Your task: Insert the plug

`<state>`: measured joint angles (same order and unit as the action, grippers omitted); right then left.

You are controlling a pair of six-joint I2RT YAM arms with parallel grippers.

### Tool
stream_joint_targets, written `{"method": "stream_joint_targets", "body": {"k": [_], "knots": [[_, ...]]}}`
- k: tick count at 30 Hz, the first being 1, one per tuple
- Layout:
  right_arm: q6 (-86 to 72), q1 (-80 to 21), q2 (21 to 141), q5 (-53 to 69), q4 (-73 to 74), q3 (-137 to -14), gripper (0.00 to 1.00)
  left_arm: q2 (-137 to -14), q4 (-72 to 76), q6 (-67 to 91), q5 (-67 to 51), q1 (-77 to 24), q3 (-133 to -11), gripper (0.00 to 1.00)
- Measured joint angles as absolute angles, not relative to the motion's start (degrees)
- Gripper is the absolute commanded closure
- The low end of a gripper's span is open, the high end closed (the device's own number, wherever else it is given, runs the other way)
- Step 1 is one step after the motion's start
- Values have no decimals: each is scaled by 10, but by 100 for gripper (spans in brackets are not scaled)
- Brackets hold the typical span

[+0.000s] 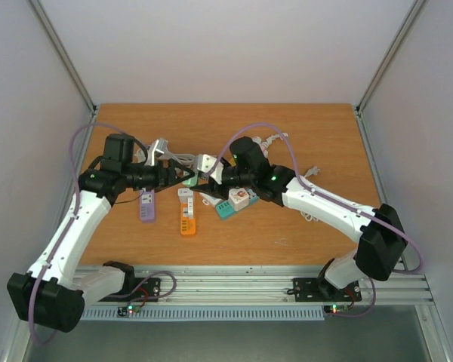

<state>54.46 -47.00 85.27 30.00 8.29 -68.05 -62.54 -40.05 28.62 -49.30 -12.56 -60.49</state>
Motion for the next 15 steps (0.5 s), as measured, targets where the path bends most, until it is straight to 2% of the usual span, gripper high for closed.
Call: {"method": "stream_joint_targets", "body": {"k": [5, 9, 15], "knots": [[568, -490, 876, 252, 136, -709, 69, -637, -445, 248, -479, -126, -606, 38], [575, -499, 900, 233, 176, -742, 68, -643, -463, 236, -478, -126, -605, 42], [576, -512, 924, 209, 211, -779, 65, -655, -472, 232, -481, -126, -605, 58]]}}
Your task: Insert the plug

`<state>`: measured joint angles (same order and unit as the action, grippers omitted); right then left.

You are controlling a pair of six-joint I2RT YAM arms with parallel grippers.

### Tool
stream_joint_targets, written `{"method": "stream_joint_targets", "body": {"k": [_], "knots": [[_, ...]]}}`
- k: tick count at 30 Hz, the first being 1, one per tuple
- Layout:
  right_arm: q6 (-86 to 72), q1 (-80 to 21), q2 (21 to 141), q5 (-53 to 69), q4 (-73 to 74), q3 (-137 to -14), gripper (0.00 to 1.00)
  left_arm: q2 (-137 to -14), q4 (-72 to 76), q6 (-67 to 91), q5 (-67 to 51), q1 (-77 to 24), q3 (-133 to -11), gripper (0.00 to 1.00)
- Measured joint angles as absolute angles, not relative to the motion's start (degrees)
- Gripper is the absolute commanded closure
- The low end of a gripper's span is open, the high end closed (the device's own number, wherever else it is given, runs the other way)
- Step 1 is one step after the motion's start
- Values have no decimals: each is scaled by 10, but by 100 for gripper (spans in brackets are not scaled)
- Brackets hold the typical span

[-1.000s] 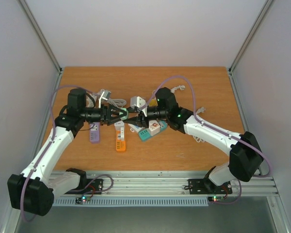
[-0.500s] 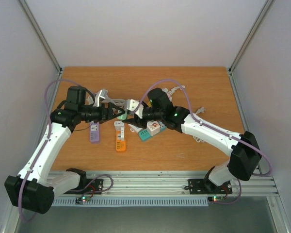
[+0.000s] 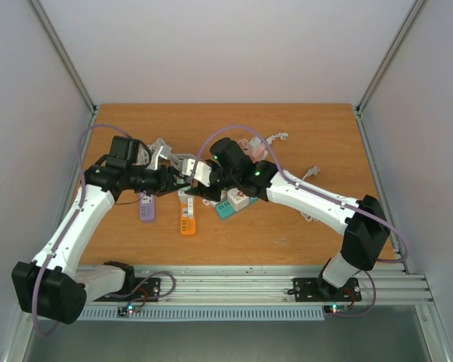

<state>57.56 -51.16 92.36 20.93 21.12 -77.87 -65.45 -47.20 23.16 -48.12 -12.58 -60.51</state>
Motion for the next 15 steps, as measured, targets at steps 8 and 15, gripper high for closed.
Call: {"method": "stream_joint_targets", "body": {"k": [8, 15], "knots": [[554, -522, 947, 184, 256, -808, 43, -671, -478, 214, -466, -125, -603, 100], [513, -530, 921, 174, 244, -778, 3, -678, -513, 215, -377, -127, -617, 100]]}}
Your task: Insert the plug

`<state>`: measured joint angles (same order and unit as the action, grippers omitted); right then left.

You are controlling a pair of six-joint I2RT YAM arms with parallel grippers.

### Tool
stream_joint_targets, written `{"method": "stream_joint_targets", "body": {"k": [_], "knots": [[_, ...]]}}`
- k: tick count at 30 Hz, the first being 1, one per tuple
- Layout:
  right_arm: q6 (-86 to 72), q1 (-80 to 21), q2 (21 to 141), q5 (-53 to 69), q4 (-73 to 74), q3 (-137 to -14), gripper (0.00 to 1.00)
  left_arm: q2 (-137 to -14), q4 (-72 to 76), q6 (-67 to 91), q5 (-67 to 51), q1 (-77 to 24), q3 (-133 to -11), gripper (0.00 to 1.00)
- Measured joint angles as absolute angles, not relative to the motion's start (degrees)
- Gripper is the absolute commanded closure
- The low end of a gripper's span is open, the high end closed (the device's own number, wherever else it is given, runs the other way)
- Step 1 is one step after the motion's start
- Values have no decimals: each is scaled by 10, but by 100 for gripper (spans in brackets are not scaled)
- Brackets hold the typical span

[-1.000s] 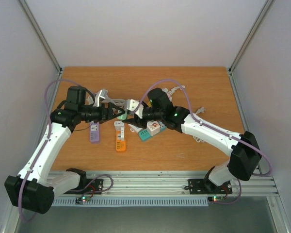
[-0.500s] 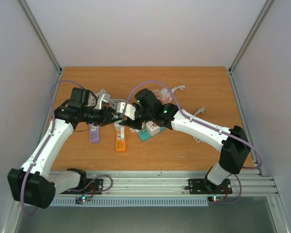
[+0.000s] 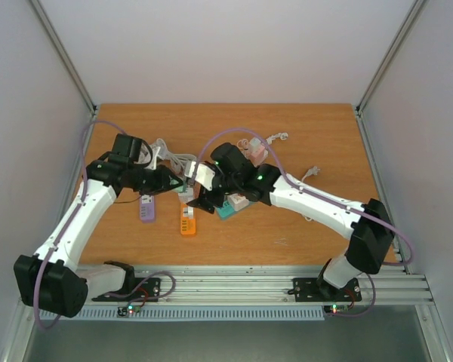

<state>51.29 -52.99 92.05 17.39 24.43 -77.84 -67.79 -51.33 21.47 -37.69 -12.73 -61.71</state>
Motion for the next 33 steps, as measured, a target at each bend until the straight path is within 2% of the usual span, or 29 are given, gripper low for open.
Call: {"method": "stream_joint_targets", "body": {"k": [12, 20, 33], "knots": [[370, -530, 760, 128, 238, -691, 2, -803, -588, 167, -62, -101, -685, 100], [259, -530, 739, 102, 208, -592, 1, -895, -601, 146, -38, -34, -706, 100], [198, -530, 722, 87, 204, -579, 2, -999, -603, 130, -35, -32, -784, 100]]}}
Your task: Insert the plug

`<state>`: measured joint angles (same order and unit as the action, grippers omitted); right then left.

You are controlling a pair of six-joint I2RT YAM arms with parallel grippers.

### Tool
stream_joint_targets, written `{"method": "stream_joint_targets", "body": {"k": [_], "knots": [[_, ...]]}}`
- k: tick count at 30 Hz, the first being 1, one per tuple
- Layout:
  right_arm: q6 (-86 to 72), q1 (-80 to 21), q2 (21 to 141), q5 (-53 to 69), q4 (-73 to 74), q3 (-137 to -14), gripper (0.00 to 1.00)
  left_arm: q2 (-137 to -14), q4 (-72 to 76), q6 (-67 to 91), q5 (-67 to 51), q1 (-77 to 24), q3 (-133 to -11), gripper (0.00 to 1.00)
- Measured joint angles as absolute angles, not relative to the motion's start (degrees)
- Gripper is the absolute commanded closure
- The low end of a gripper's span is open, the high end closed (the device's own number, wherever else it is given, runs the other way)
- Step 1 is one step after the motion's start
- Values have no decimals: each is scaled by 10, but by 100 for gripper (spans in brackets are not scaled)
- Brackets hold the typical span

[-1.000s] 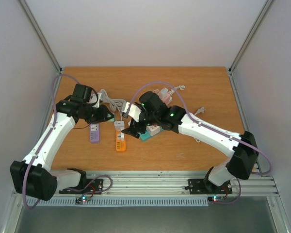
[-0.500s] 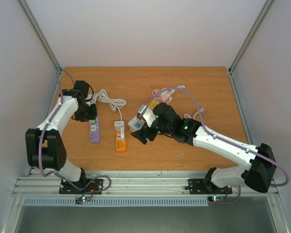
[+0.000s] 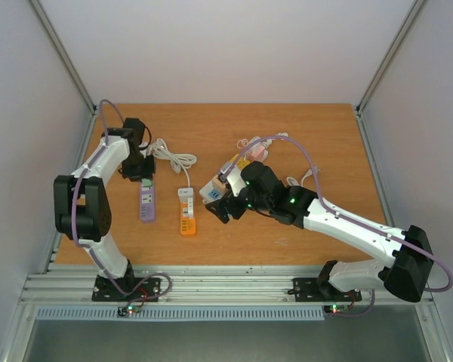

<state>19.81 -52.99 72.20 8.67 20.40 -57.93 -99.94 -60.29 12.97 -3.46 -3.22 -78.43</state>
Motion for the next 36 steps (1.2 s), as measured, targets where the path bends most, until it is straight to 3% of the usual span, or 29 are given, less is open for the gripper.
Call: {"method": "stream_joint_targets", "body": {"k": [36], "knots": [[191, -530, 737, 77, 223, -580, 1, -1031, -592, 129, -33, -32, -781, 100]]}}
